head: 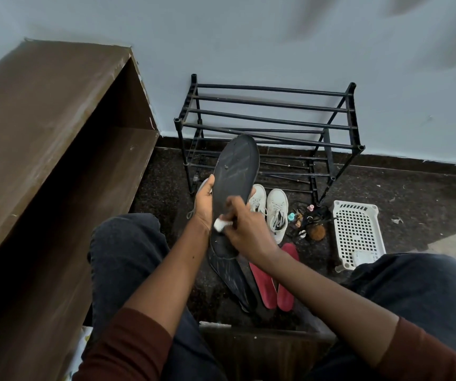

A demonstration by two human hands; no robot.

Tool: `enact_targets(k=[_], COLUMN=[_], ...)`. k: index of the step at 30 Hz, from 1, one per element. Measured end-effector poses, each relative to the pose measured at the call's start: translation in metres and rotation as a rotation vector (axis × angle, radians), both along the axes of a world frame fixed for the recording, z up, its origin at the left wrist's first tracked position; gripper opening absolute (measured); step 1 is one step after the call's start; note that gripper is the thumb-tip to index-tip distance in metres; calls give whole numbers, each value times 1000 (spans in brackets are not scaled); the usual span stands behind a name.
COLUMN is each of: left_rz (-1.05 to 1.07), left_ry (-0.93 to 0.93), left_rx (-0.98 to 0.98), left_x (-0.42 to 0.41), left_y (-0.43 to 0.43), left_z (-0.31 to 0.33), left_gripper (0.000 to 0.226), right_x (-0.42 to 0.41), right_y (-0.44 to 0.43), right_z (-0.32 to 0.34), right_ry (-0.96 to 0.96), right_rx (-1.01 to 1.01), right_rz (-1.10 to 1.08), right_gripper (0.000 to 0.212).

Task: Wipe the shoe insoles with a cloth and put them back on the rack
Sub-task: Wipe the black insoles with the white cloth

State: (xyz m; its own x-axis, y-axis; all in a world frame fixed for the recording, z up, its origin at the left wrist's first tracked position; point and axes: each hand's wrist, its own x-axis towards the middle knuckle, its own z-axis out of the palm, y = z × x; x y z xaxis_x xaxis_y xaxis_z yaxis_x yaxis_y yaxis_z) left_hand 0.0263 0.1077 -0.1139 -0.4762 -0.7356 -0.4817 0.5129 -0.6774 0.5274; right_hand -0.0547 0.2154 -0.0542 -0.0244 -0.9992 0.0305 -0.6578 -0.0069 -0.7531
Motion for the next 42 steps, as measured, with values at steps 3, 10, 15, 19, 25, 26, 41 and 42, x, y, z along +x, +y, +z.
enact_targets(k=[3, 10, 15, 19, 25, 26, 41, 42], left_rz=[22, 30, 11, -12, 18, 25, -25, -17], left_ry=[-83, -18, 141, 166, 116, 97, 138, 138], left_rx=[-59, -83, -5, 16, -26, -41, 3, -15], left_x=[-2, -4, 0, 4, 1, 0, 4, 3], left_y=[4, 8, 3, 5, 7, 6, 2, 0], left_z=[7, 10, 6, 4, 18, 19, 22, 26], left_gripper=[53, 46, 62, 74, 66, 69, 76, 75], right_x=[-15, -15, -2, 4, 1, 2, -19, -19], right_y=[-32, -38, 3, 22, 3, -1, -7, -9], right_z=[0, -3, -10, -11, 1, 3, -17, -18], right_ry=[-18, -58, -142, -184, -253, -266, 47, 29], right_rx=[-21, 7, 41, 83, 48, 32, 15, 14], right_rz=[-160, -176, -130, -67, -101, -123, 144, 119], right_gripper=[43, 41, 34, 35, 39, 38, 29, 31])
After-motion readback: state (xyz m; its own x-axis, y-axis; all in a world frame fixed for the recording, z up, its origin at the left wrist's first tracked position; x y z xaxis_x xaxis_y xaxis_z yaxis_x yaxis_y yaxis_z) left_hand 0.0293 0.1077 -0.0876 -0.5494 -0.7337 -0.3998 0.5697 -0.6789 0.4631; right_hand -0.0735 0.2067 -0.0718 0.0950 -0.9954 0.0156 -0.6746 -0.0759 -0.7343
